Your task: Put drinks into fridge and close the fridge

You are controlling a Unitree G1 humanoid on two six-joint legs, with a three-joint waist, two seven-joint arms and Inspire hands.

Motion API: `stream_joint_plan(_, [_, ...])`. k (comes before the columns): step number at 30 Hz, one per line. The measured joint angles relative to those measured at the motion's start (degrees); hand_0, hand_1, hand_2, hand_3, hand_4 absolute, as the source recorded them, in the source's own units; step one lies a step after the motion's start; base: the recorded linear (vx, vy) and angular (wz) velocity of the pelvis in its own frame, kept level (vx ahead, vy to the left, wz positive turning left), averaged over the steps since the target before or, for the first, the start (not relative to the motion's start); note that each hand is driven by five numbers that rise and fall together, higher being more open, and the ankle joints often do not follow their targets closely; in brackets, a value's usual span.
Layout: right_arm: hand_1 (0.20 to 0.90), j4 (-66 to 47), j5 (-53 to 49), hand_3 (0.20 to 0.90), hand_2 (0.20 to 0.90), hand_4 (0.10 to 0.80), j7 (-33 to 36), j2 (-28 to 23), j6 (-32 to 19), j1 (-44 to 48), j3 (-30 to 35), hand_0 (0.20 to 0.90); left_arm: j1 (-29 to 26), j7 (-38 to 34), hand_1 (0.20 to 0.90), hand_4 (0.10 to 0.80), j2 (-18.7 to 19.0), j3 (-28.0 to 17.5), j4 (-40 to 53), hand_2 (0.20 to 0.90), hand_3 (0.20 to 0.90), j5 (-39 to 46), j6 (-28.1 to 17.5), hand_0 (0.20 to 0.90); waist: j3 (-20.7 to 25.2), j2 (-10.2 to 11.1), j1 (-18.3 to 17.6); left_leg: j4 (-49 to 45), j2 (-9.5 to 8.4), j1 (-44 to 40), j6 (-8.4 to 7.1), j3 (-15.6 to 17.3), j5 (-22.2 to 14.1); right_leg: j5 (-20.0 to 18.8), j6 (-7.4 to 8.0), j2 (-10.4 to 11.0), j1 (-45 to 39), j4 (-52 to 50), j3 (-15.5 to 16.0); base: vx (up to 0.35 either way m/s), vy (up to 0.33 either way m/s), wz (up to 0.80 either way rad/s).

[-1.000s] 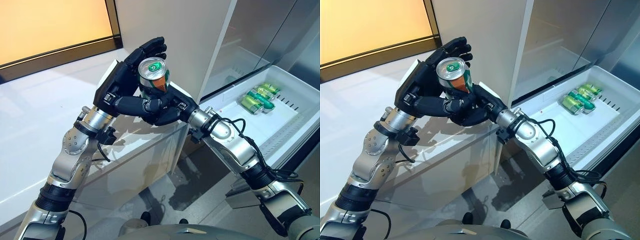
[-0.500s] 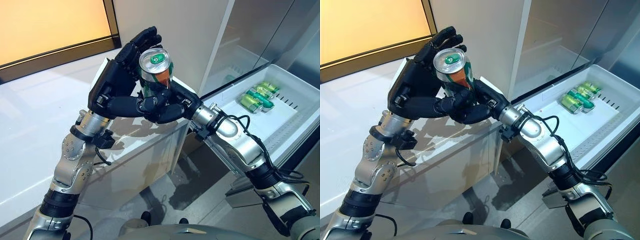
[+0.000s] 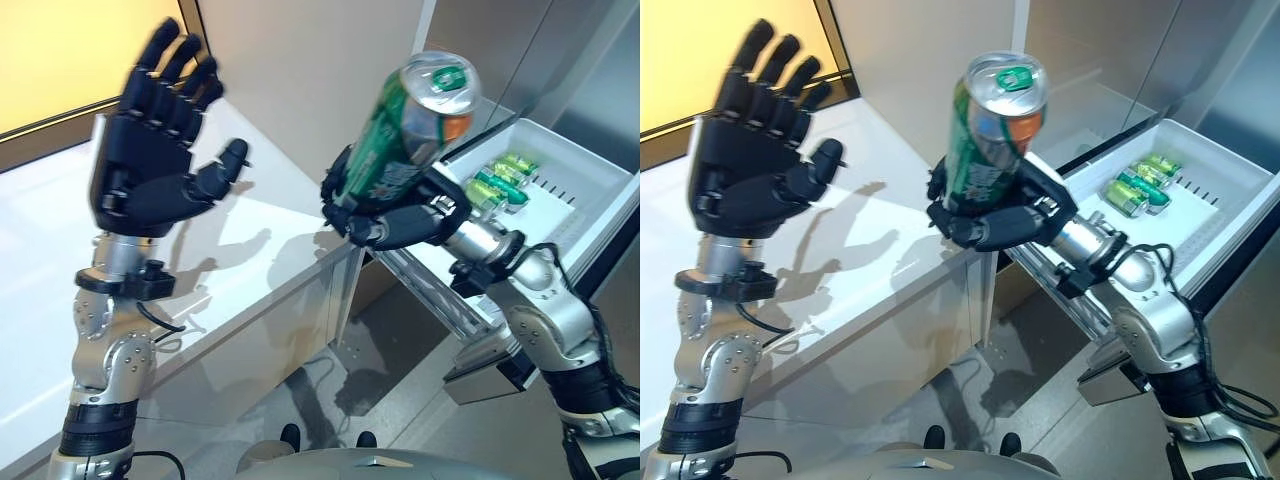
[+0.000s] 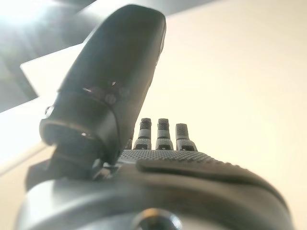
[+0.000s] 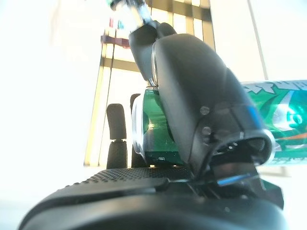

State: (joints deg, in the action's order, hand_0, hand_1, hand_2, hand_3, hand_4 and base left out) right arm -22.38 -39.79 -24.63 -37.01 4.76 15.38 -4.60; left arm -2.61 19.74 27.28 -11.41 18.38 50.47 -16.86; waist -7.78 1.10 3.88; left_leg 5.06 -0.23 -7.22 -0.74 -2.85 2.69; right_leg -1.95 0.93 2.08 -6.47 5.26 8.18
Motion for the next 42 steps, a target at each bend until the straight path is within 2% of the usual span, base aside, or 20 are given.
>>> stream_joint_plan(6, [0.300,-1.2,-2.1,0.200,0.300,0.100,-2.3,-0.1,-0.8,-0.8,2.1,0.300,0.2,9.5,0.900,0.800,-0.3,0.1,0.0,0.900,0.900,10.1,0.9,0.900,0.0,0.0,-1.4,0.0,0.11,-0.2,-0.01,1.0,-0.1,0.0,0.00,-0.1,0.1,0.0,-0.7,0.008,0.010,-0.04])
stream_joint_plan(11, [0.300,-2.7,-3.1,0.200,0.300,0.100,-3.0,-0.1,-0.9,-4.2,5.1,0.300,0.2,15.0,0.900,0.800,-3.1,0.1,0.1,0.900,0.900,20.0,5.4,0.900,0.0,0.0,-2.0,0.0,0.08,-0.3,0.11,1.4,-0.3,-0.1,0.12,-0.1,0.2,0.0,-1.3,0.023,0.012,-0.07])
stream_joint_plan(16, [0.300,-2.7,-3.1,0.200,0.300,0.100,-0.1,0.0,-1.9,-6.6,9.2,0.300,0.4,18.4,0.900,0.800,-10.0,0.8,0.3,0.900,0.900,32.7,15.0,0.900,0.1,0.1,-2.7,0.0,0.02,-0.3,0.18,1.5,-0.4,-0.2,0.18,-0.1,0.3,0.0,-1.6,0.008,0.001,-0.01])
stream_joint_plan(19, [0.300,-2.5,-3.1,0.200,0.300,0.100,3.8,0.1,-2.5,-9.3,12.6,0.300,3.0,20.8,0.900,0.800,-13.0,3.5,0.6,0.900,0.900,39.6,22.2,0.900,0.1,0.1,-2.8,0.0,0.00,-0.3,0.25,1.6,-0.4,-0.2,0.18,-0.1,0.4,0.0,-1.7,0.000,0.000,0.00])
stream_joint_plan(28, [0.300,-2.2,-3.0,0.200,0.300,0.100,8.1,0.1,-4.1,-11.1,15.2,0.300,8.8,27.2,0.900,0.800,-13.0,14.4,0.6,0.900,0.900,50.7,38.6,0.900,0.1,0.1,-4.5,0.0,0.05,0.2,0.29,2.0,-0.5,-0.2,0.17,-0.1,1.1,0.0,-2.1,-0.010,0.006,-0.02])
stream_joint_plan(33, [0.300,-2.2,-3.0,0.200,0.300,0.100,8.2,0.0,-4.4,-11.2,15.2,0.300,11.1,27.2,0.900,0.800,-13.3,16.2,-0.8,0.900,0.900,57.9,43.2,0.900,0.1,0.2,-4.4,0.0,0.02,0.2,0.29,2.2,-0.5,-0.3,0.22,-0.2,1.1,0.0,-2.3,-0.029,0.001,-0.01])
stream_joint_plan(38, [0.300,-1.9,-3.4,0.200,0.300,0.100,8.1,-0.2,-6.4,-13.6,16.8,0.300,15.7,28.4,0.900,0.800,-15.8,16.1,-15.3,0.900,0.900,56.3,48.2,0.900,0.2,0.2,-4.2,0.0,-0.04,0.1,0.40,2.3,-0.6,-0.4,0.26,-0.1,1.1,0.0,-2.5,-0.012,0.000,-0.01])
stream_joint_plan(39, [0.300,-1.7,-3.6,0.200,0.300,0.100,8.1,-0.3,-6.8,-15.0,18.0,0.300,17.3,29.4,0.900,0.800,-16.2,16.0,-20.6,0.900,0.900,53.6,49.4,0.900,0.2,0.3,-4.2,0.0,-0.07,0.2,0.43,2.3,-0.6,-0.4,0.27,0.0,1.2,0.0,-2.5,0.000,0.000,0.00])
stream_joint_plan(41, [0.300,0.2,-4.4,0.200,0.300,0.100,8.1,-0.4,-7.8,-16.4,18.9,0.300,19.9,32.4,0.900,0.800,-16.8,16.8,-24.6,0.900,0.900,48.0,53.2,0.900,0.2,0.4,-4.5,0.0,-0.11,0.2,0.49,2.5,-0.7,-0.4,0.27,0.0,1.3,0.0,-2.6,0.000,0.000,0.00])
stream_joint_plan(42, [0.300,1.5,-4.5,0.200,0.300,0.100,8.3,-0.4,-7.8,-17.8,20.4,0.300,20.8,34.2,0.900,0.800,-17.6,16.7,-29.6,0.900,0.900,42.4,54.2,0.900,0.2,0.4,-4.5,0.0,-0.13,0.2,0.52,2.5,-0.7,-0.4,0.28,0.1,1.3,0.0,-2.6,0.000,0.000,0.00])
